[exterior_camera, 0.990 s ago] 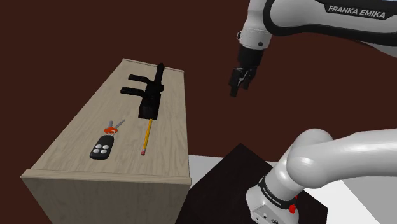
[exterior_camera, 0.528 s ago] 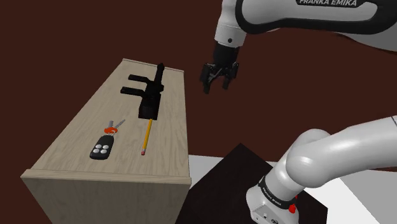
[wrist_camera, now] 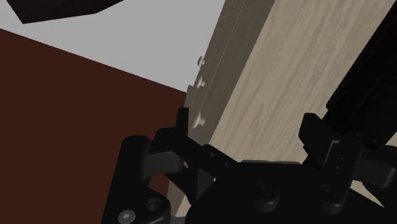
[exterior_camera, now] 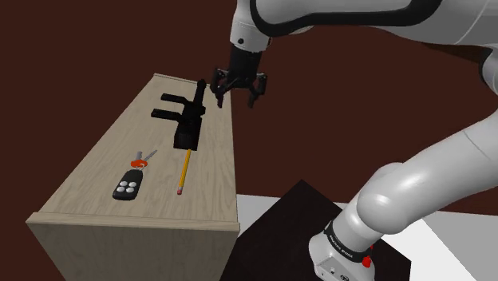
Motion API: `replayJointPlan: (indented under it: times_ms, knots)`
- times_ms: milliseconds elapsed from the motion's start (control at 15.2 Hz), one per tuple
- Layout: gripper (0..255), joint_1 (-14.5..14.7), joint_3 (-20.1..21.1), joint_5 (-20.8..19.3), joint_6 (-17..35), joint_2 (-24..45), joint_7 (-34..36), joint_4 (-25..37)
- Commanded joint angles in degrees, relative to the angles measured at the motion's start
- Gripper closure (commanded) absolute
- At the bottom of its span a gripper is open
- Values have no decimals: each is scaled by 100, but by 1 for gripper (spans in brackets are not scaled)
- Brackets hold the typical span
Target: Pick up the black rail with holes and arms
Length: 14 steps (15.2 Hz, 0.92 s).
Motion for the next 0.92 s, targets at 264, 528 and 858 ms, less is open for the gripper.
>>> replayJointPlan:
  times_ms: [264, 528, 858]
  knots:
    - [0, -143, 459, -487, 258, 1305, 1647, 1224]
    - [0, -101, 555, -851, 339, 1977, 2417, 1848]
    - [0, -98, 552, -879, 716, 2015, 2451, 1505]
